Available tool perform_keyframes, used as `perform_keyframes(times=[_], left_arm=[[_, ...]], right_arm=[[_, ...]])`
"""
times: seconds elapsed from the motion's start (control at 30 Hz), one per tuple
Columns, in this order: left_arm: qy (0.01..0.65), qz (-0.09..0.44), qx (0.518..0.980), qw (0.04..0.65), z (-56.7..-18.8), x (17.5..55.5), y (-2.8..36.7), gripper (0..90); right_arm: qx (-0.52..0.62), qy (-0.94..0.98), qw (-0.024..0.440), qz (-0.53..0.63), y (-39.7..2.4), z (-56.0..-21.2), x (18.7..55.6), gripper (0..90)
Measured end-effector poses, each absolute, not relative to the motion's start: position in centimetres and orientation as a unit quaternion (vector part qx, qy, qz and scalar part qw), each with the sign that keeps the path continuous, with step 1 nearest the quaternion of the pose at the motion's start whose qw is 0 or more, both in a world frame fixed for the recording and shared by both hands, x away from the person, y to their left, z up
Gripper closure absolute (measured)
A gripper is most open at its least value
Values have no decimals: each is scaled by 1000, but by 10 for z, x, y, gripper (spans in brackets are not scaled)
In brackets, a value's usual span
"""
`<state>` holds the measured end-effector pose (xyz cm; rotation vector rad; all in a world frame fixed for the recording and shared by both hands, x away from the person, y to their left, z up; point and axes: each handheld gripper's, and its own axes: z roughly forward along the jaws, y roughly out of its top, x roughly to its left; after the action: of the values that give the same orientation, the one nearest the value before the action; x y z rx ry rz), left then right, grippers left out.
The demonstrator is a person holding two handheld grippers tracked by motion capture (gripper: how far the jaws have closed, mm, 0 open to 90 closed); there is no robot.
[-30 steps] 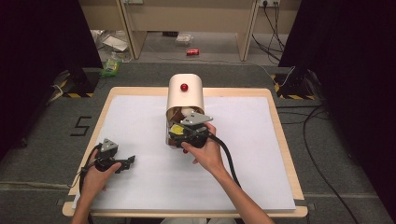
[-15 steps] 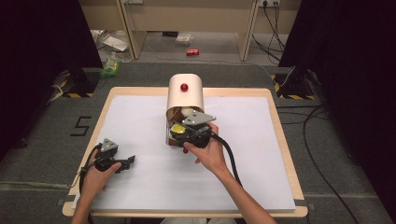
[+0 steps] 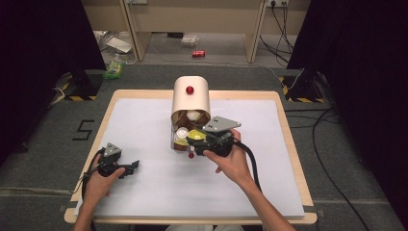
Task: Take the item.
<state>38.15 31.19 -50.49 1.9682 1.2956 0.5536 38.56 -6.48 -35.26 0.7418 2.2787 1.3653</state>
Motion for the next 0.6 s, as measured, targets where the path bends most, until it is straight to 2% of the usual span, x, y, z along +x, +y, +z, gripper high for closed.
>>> perform_keyframes(times=[0.6], left_arm=[[501,214,761,353,-505,381,312,133]], right_arm=[[319,782,227,484,-144,-351,381,409]])
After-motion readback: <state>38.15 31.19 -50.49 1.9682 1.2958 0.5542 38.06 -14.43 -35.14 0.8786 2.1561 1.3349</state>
